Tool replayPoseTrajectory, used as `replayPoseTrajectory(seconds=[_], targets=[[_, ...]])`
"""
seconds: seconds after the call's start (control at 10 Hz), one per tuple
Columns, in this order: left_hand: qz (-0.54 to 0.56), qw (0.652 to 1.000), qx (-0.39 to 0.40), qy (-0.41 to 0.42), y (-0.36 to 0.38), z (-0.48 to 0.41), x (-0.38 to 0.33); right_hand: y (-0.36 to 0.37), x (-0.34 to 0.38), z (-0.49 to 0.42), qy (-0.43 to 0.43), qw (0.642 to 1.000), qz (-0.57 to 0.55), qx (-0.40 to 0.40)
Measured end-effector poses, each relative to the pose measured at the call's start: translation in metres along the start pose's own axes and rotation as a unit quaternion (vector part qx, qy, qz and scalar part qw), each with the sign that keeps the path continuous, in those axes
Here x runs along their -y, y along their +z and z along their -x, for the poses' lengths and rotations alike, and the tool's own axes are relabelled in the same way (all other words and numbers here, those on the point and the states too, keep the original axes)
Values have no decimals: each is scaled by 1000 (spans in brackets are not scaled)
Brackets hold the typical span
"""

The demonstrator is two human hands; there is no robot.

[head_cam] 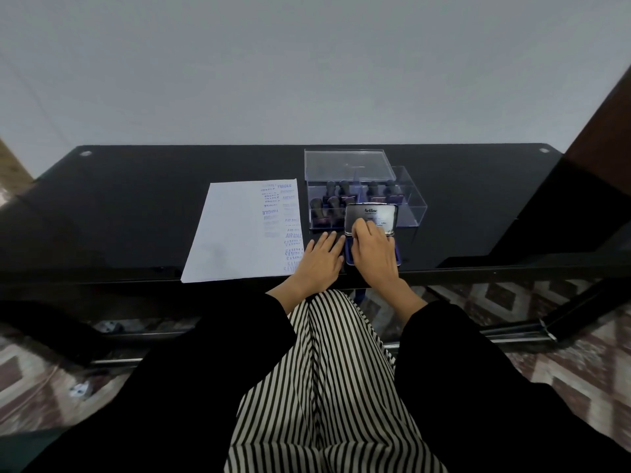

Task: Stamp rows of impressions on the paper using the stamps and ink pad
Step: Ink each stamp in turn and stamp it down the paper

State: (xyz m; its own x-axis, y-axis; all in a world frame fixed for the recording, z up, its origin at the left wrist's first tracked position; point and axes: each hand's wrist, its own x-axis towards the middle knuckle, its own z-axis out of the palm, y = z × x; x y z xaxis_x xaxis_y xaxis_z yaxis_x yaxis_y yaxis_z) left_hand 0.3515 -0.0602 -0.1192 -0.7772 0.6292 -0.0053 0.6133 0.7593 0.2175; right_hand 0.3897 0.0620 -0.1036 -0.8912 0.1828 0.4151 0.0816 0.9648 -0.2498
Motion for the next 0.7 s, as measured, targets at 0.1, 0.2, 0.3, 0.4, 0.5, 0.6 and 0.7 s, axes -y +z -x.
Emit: replayPoseTrajectory(seconds=[0.1,0.2,0.3,0.4,0.5,0.6,0.7], targets=[[3,1000,3,1,1,0,0,0,-1,-1,3,1000,3,4],[5,1000,4,2,2,0,1,0,-1,-2,8,1000,17,4],[9,1000,4,1,2,-1,1,1,0,0,10,1000,24,-4],[11,1000,2,0,3,-1,1,3,0,6,12,999,31,-25],[12,1000,2,2,3,-1,1,5,2,12,12,998,34,-48],[12,1000,2,1,3,-1,1,4,3,9,16,998,38,-44],[13,1000,4,0,2,-1,1,3,2,2,25,999,37,-25]])
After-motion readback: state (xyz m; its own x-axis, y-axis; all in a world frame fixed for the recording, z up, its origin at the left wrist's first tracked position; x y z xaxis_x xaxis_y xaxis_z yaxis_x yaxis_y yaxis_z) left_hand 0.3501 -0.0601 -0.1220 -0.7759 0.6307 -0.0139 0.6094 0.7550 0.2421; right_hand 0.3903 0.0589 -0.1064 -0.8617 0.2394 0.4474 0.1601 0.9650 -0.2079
